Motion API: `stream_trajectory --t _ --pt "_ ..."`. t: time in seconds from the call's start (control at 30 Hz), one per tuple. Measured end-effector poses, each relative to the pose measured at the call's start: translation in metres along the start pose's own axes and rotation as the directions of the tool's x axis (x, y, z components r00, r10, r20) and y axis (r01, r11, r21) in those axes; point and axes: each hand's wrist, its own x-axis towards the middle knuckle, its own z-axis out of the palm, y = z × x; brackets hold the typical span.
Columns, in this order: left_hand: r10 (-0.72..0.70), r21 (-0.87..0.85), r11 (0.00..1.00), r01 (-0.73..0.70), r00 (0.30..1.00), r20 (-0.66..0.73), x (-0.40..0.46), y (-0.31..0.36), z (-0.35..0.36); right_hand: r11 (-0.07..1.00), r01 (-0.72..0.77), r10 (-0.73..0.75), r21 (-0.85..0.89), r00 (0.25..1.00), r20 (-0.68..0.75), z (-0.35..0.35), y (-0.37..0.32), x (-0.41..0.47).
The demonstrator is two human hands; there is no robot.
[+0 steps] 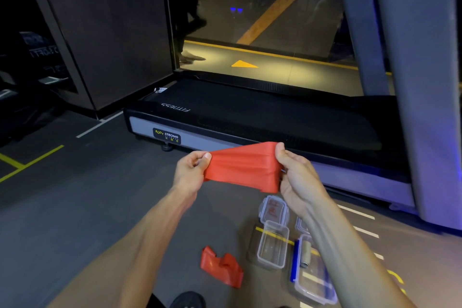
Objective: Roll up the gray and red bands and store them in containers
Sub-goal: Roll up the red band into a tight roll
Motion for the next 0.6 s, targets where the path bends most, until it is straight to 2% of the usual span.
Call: stream_trajectory --t 0.23,0.33,0.47,0.6 --pt "-0.009 0.020 1.000 0.008 1.000 0.028 -0.0018 -0.0006 0.0030 0.996 -0.074 0.077 0.049 0.996 -0.052 -0.0008 0.0046 0.0085" --pt "-0.010 0.005 1.000 0.010 0.999 0.043 -0.0037 0.0006 0.0048 0.992 -0.121 0.122 0.030 0.992 -0.015 0.0033 0.0038 0.0078" --pt "-0.013 0.009 1.000 0.013 0.999 0.048 -0.0046 0.0014 0.0054 0.997 -0.065 0.067 -0.046 0.996 0.051 0.0048 0.0047 0.0061" --pt "-0.012 -0.002 1.000 0.012 0.999 0.031 -0.0054 0.0029 0.0041 0.998 -0.030 0.034 -0.049 0.997 0.070 0.0022 0.0067 0.0059"
